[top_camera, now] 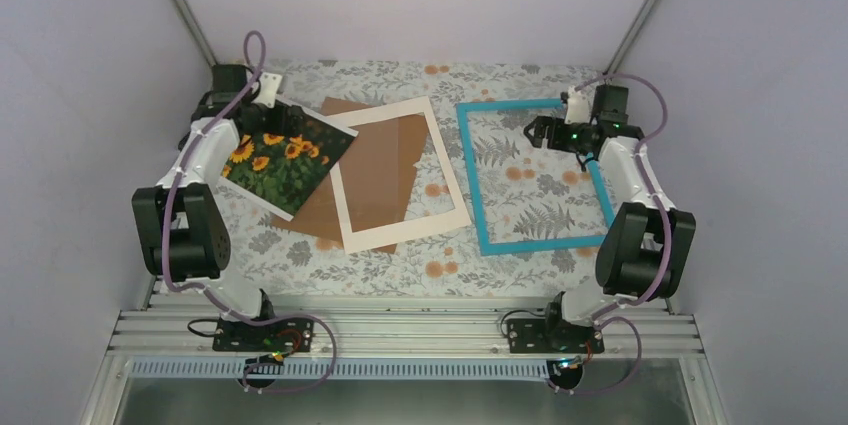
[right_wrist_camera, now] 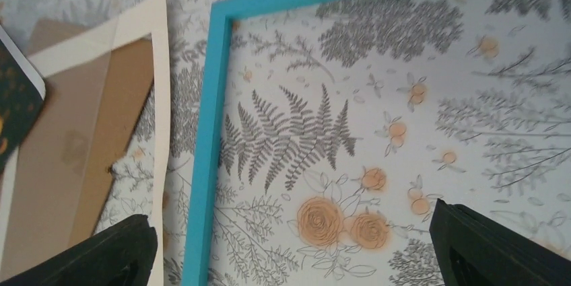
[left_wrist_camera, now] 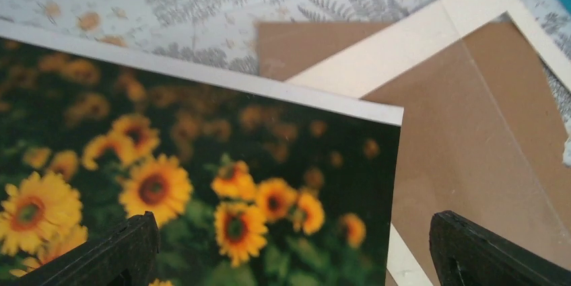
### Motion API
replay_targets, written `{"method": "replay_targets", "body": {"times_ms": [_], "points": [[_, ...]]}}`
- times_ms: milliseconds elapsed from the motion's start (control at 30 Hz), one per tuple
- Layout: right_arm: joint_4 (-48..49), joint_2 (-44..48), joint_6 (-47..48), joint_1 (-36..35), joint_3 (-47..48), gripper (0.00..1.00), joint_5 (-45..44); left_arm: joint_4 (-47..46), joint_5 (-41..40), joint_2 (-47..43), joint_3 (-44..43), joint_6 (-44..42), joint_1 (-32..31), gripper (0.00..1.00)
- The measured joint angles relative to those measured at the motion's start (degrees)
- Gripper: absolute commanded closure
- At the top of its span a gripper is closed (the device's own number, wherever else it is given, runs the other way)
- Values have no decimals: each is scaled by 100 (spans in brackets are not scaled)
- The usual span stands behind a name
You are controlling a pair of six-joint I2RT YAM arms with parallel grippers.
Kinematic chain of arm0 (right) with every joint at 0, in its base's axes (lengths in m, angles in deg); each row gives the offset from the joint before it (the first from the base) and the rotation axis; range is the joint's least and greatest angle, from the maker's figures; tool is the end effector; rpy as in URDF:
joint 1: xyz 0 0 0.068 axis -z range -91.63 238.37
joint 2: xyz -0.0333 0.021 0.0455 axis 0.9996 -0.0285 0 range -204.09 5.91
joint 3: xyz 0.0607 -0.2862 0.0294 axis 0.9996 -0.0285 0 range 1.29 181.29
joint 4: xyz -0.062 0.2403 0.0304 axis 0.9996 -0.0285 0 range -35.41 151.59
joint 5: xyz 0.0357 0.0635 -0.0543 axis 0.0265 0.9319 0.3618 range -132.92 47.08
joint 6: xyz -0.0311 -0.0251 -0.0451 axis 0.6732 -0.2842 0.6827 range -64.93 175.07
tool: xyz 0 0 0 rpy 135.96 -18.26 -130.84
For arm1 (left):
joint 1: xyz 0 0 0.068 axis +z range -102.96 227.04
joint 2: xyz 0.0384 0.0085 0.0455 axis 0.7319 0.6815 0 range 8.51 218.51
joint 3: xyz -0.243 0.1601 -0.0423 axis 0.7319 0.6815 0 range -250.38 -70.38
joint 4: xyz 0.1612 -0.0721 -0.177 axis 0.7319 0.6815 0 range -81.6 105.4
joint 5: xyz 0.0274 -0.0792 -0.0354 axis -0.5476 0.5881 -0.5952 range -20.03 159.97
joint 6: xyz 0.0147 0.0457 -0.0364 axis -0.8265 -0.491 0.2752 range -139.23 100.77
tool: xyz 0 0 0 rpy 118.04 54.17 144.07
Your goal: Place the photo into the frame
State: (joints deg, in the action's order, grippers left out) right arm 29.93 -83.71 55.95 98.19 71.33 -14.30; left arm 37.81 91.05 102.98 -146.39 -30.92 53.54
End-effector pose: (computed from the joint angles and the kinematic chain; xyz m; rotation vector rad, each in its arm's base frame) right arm 0.3271 -0.0350 0.2897 -0.0275 2.3864 0.5258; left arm 0.3591 0.0248 0.2959 0.2741 2.3372 -0.2884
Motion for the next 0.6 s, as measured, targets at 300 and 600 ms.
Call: {"method": "replay_targets", "body": {"times_ms": [300,600], "points": [[129,-2,-96,-820,-363,0,-772,-588,-820,-437,990,297,-461,0],[380,-240,-533,-1674,-367,0,-1589,-1088,-1670,-800,1366,654,-577,0]]}}
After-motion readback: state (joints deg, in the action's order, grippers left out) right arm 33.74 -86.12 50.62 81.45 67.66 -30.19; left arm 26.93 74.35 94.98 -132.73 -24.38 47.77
